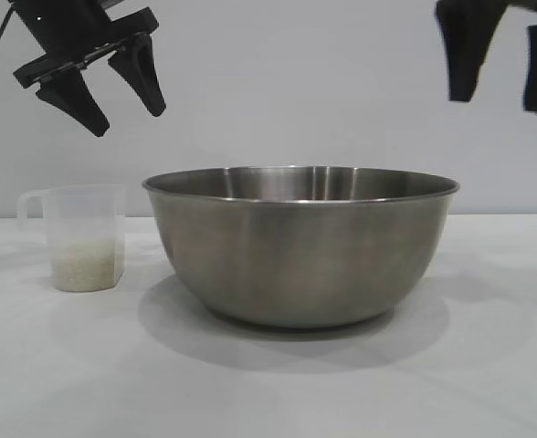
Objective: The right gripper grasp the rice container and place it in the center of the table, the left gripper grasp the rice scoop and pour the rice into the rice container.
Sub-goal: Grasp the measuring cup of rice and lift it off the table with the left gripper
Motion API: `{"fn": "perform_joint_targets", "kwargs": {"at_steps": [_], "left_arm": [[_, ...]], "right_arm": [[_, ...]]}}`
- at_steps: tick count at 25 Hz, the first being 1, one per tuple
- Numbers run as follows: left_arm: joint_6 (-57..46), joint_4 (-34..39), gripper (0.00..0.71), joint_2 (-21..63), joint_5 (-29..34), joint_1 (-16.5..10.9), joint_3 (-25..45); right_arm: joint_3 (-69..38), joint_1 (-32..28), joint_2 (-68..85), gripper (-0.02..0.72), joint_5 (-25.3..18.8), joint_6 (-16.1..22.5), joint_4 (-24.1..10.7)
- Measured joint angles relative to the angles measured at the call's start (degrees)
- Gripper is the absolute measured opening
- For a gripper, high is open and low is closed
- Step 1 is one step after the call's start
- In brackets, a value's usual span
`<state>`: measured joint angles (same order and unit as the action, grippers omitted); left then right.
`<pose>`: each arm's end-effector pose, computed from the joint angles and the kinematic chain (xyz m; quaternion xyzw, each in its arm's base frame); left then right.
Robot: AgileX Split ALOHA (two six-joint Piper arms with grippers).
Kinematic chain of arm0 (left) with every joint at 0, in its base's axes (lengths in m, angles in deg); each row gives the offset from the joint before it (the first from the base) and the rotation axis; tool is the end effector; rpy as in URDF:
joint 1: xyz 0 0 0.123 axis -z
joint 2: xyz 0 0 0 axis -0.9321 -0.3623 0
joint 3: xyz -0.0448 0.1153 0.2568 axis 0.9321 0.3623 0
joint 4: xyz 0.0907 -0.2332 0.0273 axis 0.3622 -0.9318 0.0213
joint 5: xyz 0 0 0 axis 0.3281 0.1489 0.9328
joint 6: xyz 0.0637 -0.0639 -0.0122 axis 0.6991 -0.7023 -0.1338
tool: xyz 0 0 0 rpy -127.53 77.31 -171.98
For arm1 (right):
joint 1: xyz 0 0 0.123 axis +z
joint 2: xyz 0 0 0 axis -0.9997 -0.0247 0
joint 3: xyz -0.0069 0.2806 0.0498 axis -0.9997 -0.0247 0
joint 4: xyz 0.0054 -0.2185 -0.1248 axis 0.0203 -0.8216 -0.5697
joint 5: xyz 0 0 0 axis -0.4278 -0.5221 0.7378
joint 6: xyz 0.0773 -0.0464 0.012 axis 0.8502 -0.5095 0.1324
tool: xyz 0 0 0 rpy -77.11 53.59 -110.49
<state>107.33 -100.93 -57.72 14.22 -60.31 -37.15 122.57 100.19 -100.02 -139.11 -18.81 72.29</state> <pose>0.4357 -0.0956 0.2328 0.1307 0.9300 -0.1815 0.2917 0.3498 0.0847 0.2700 -0.1359 0.9860 0.0736 0.0627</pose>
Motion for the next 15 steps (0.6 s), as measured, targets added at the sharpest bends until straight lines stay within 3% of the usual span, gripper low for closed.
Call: {"fn": "perform_joint_targets", "kwargs": {"at_steps": [9, 15], "left_arm": [[0.00, 0.09, 0.517, 0.00, 0.00, 0.00, 0.00], [0.00, 1.63, 0.517, 0.00, 0.23, 0.00, 0.00]], "right_arm": [[-1.35, -6.39, 8.45, 0.480, -0.36, 0.00, -1.17], [-9.11, -7.78, 16.75, 0.480, -0.50, 0.00, -1.57]]}}
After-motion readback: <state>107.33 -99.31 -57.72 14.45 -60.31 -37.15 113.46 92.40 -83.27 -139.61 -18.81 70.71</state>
